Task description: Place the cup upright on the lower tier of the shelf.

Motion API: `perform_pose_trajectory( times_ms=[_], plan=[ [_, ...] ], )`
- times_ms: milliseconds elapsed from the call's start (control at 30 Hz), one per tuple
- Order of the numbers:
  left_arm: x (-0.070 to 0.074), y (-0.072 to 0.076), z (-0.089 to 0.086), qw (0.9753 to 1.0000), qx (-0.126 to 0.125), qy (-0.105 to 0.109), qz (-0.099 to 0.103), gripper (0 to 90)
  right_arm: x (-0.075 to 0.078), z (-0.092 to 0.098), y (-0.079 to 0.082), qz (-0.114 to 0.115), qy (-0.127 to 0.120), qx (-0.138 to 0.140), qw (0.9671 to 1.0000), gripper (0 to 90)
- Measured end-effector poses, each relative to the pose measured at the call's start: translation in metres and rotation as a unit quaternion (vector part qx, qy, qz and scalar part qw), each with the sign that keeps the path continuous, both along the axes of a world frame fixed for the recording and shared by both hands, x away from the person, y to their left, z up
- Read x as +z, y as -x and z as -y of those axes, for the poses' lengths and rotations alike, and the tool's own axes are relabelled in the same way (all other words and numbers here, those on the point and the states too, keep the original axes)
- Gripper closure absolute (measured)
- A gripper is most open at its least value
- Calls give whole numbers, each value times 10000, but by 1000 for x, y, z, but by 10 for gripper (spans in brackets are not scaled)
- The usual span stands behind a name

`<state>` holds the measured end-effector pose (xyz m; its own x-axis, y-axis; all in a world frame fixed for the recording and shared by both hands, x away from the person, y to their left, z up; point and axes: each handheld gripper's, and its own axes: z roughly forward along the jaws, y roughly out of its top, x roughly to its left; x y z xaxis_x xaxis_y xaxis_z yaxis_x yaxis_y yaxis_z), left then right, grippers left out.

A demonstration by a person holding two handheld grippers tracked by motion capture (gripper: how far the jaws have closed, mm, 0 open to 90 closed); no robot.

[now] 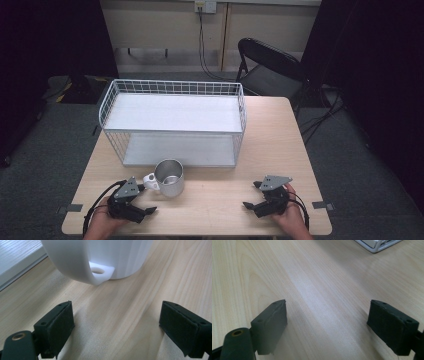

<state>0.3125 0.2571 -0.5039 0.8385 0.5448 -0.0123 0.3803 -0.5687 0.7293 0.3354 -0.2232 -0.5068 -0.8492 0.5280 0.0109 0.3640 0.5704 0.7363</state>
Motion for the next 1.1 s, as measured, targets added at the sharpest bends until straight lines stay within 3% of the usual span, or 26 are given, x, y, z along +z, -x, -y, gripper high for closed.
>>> perform_pose_trajectory(
  times_ms=[200, 300, 533, 667, 733, 833, 1100],
  plan=[
    [0, 0, 2, 9999, 99, -14, -6, 109, 0, 0, 0, -1, -2, 2, 10000, 152],
    [1, -2, 1, 9998, 205, 42, 2, 155, 0, 0, 0, -1, -2, 6, 10000, 152],
    [5, -6, -3, 9985, 538, -84, -94, 208, 0, 0, 0, -3, -2, 19, 10000, 152],
    [11, -10, -8, 9979, 645, 85, -25, 205, 0, 0, 0, 0, 1, 17, 10000, 152],
    [17, -11, -8, 9978, 627, 221, 45, 207, 0, 0, 0, -1, 1, 17, 10000, 151],
    [23, -11, -6, 9981, 552, 244, 107, 212, 0, 0, 0, 0, 0, 18, 10000, 151],
    [35, -14, -5, 9982, 422, 418, 94, 242, 0, 0, 0, -2, 0, 19, 10000, 152]
  ],
)
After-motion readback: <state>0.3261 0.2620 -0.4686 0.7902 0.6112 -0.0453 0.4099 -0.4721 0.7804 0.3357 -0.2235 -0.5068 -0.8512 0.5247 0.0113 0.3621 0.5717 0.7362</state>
